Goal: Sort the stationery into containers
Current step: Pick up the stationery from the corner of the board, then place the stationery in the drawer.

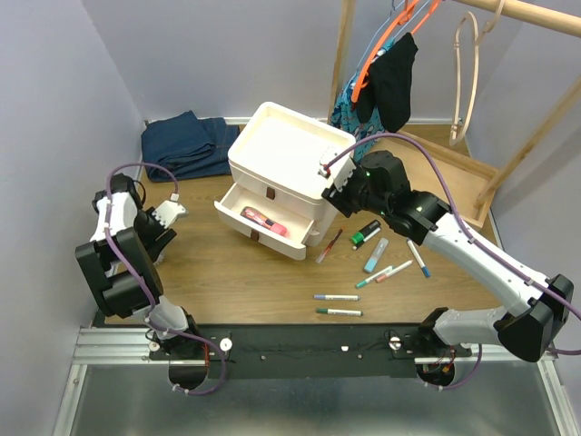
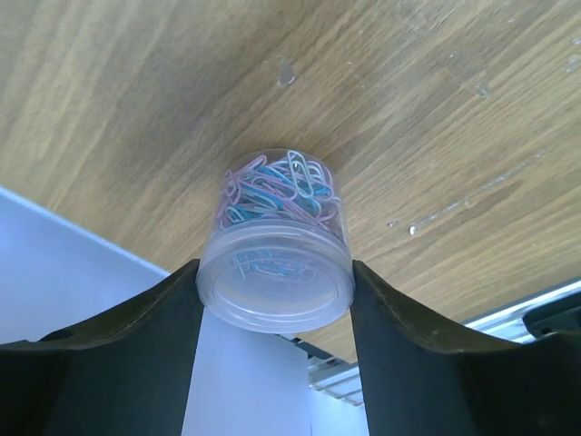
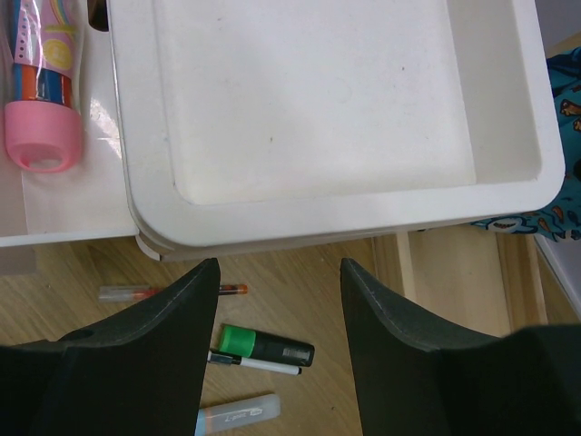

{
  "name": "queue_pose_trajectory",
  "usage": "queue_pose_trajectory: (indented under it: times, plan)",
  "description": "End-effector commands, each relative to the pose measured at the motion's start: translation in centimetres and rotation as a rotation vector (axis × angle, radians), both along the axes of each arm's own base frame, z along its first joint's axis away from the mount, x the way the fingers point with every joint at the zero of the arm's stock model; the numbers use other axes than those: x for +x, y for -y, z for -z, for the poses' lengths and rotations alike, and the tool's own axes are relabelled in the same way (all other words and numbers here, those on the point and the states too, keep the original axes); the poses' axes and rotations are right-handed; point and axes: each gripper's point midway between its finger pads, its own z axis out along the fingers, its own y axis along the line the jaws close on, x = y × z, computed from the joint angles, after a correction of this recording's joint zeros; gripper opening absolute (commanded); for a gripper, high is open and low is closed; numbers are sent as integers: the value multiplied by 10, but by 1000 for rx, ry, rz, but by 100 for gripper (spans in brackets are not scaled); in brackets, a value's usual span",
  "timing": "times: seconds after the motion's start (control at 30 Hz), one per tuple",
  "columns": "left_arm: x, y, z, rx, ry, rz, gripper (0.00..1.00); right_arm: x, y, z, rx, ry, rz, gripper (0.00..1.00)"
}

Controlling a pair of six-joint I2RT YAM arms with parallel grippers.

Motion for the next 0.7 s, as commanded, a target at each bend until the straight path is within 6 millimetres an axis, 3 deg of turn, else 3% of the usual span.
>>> queue_pose_trajectory:
  times: [0.0, 0.07, 0.2, 0.33, 0.4, 0.53, 0.57, 0.67]
  plan:
    - [13, 23, -38, -55, 61, 33, 52, -1, 2, -11, 30, 16, 1, 64]
    - [16, 48, -58, -111, 96, 100, 53, -1, 3, -10, 27, 19, 5, 64]
    - [34, 105, -122, -136, 264, 326, 58, 1, 5, -11, 33, 40, 18, 64]
    - [45, 172, -169, -193, 400, 522, 61, 2, 12, -4, 30, 51, 52, 64]
    - [53, 191, -190, -209, 457, 564, 62, 1, 16, -7, 33, 56, 59, 64]
    - [67, 231, -209, -232, 525, 642, 62, 1, 23, -10, 39, 64, 74, 64]
    - [67, 241, -208, -229, 528, 664, 62, 0, 25, -8, 37, 61, 76, 64]
    - [81, 244, -194, -181, 497, 648, 62, -1, 30, -10, 45, 65, 86, 64]
